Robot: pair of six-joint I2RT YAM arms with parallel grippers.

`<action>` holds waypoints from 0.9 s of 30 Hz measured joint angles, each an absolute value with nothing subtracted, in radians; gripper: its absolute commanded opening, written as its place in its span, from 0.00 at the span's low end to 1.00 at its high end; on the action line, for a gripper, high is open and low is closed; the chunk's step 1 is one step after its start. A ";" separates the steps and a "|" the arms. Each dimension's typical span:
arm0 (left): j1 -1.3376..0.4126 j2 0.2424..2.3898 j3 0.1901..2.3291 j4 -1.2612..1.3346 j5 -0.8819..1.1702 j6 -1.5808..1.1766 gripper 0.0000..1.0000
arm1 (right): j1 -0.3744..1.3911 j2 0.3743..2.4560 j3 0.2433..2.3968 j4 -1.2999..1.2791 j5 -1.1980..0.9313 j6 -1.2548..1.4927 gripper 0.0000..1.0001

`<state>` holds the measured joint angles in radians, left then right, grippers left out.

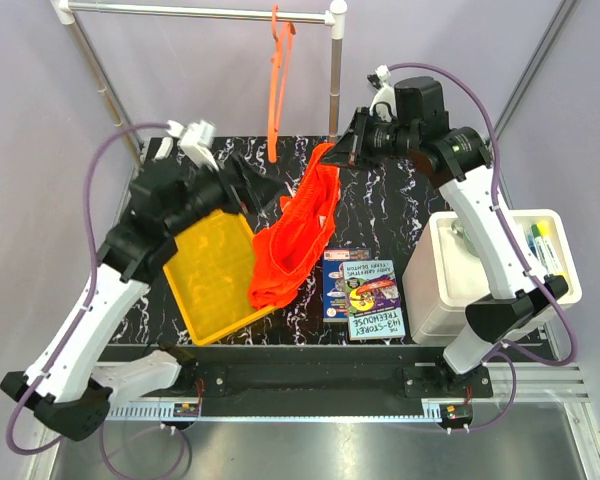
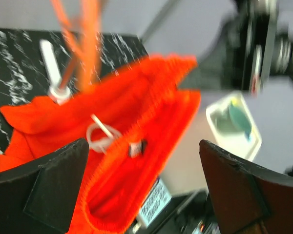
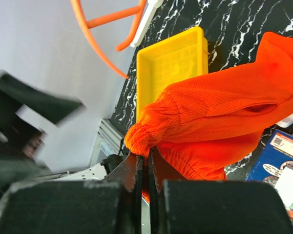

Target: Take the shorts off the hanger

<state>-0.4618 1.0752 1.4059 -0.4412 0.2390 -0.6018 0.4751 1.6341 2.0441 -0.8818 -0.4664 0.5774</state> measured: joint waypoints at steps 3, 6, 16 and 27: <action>-0.610 1.023 1.319 -0.460 0.185 -0.525 0.99 | 0.475 1.654 2.089 -0.889 -0.482 0.593 0.00; -0.732 1.021 1.292 -0.493 0.110 -0.451 0.99 | 0.475 1.661 2.118 -0.889 -0.492 0.597 0.00; -0.986 1.233 1.448 -0.608 -0.185 -0.230 0.99 | 0.475 1.661 2.128 -0.903 -0.497 0.626 0.00; -1.075 1.438 1.655 -0.782 -0.514 -0.155 0.99 | 0.475 1.658 2.115 -0.911 -0.495 0.664 0.00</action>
<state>-1.0752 1.4376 1.6547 -0.7818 -0.5144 -0.1551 0.4747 1.6581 2.1151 -0.9108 -0.4953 0.6636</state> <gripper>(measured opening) 0.985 0.021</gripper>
